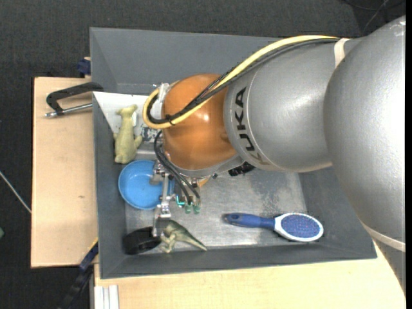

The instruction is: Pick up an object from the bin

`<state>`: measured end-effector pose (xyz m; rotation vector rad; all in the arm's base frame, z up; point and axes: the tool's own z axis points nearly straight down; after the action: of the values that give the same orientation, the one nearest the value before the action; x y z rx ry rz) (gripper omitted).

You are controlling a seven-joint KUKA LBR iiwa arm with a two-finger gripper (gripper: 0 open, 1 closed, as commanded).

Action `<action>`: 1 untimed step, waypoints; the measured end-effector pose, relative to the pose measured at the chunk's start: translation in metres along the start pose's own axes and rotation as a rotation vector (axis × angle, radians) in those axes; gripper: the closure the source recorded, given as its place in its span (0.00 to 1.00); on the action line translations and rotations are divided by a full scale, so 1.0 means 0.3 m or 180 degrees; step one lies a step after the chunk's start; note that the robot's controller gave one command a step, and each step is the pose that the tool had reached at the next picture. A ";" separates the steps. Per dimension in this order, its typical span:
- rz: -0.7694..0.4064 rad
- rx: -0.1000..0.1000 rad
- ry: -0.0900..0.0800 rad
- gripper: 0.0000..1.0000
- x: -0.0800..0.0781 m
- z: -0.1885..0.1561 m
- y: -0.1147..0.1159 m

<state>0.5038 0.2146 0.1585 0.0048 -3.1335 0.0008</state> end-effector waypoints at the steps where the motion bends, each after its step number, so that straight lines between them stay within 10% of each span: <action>1: -0.0486 -0.0018 -0.0065 0.00 -0.037 0.285 -0.081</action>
Offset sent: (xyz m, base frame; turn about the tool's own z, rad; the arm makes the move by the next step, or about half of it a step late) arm 0.0068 -0.0265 -0.0885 -0.1517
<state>0.5144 0.1905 0.0728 0.2452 -3.1443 -0.0090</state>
